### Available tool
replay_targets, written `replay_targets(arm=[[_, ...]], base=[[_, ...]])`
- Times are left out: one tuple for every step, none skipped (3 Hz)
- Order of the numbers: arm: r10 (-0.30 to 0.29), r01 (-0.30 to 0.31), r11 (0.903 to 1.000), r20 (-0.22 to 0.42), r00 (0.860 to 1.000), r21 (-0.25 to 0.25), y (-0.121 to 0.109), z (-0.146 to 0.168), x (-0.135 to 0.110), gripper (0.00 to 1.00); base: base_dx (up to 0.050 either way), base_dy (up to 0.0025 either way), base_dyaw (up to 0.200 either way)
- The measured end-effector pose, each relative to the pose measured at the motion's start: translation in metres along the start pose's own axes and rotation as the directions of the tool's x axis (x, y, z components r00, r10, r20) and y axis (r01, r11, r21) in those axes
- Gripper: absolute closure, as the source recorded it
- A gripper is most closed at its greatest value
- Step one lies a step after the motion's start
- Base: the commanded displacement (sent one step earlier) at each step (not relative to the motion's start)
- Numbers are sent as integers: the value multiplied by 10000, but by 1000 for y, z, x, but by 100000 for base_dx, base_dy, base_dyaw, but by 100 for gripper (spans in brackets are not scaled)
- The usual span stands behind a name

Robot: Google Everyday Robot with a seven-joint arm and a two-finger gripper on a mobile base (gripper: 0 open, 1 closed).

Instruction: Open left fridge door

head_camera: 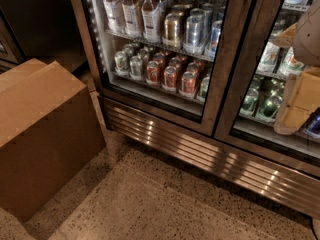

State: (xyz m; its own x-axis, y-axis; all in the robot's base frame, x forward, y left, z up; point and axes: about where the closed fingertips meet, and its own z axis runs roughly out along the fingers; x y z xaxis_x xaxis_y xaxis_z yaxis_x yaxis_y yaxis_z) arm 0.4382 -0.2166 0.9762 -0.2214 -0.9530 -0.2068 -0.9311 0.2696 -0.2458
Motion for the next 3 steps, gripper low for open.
replay_targets(arm=[[0,0,10000,0,10000,0,0,0,0,0],[0,0,10000,0,10000,0,0,0,0,0],[0,0,10000,0,10000,1,0,0,0,0]], base=[[4901,-1,10],[4953,-2,44],[4953,-2,49]])
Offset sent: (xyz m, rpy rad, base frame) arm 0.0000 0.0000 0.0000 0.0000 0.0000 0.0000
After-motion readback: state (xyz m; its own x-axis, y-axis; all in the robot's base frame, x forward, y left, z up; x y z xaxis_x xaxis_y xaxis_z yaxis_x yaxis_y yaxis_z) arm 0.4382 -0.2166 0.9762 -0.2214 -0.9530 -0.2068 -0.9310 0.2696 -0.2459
